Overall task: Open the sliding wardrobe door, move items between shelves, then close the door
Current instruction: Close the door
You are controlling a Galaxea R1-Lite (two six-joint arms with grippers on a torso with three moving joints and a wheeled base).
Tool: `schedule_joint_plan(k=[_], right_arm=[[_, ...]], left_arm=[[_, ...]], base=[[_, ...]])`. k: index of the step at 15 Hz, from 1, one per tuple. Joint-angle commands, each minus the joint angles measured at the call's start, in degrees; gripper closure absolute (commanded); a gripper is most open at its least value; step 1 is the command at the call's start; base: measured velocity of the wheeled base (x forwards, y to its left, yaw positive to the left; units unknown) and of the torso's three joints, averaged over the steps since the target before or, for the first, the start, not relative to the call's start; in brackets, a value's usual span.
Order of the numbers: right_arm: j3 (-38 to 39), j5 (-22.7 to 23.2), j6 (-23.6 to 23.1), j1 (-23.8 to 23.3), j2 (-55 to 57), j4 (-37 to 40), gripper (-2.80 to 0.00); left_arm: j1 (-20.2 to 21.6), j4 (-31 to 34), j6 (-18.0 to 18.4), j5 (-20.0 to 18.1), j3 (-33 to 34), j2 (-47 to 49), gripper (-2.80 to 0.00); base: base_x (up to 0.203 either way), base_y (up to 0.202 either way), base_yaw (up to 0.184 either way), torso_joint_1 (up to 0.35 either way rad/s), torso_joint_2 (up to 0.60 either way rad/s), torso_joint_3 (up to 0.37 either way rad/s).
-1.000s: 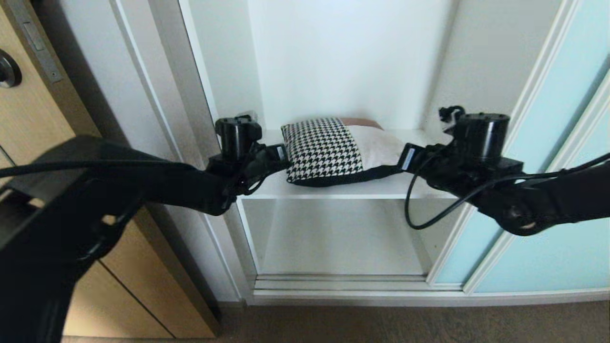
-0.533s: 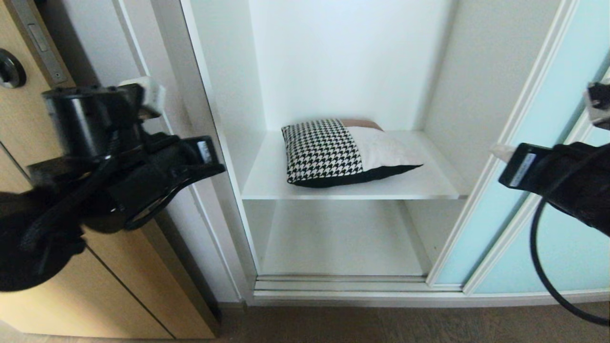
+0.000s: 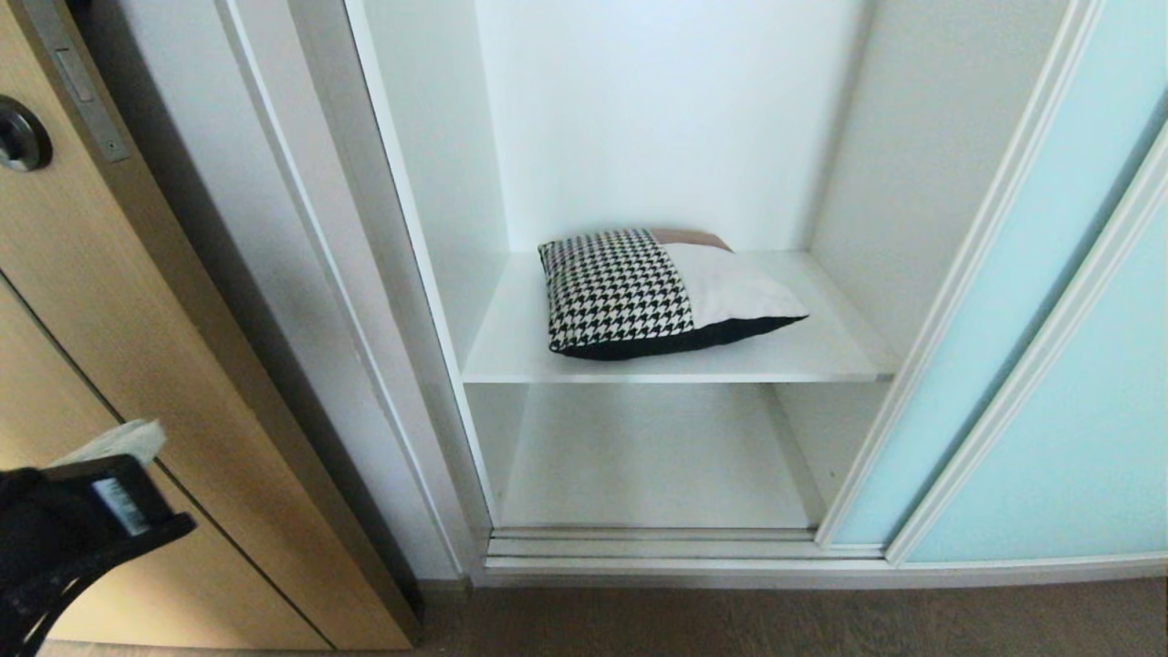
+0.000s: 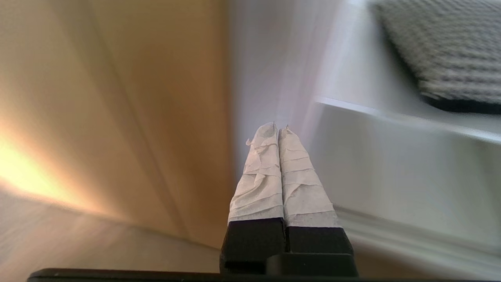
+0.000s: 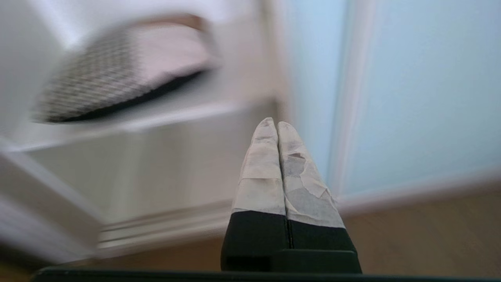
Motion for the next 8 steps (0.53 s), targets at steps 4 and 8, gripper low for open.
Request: schedule_joint_plan(k=[4,8], right_arm=[[12.68,0.41,-0.49,-7.84,-15.73,0.83,0.0],[12.2,0.69,-0.3,-8.41,-16.5,1.0,0.0]], left_arm=[[7.62,4.46,1.04,2.8,7.61,-22.2,0.0],[14.83,7.21,4.49,2.62,18.41,-36.4,0.0]], base=[[0.0,0.0,0.0,0.0,0.0,0.0],[0.0,0.0,0.0,0.0,0.0,0.0]])
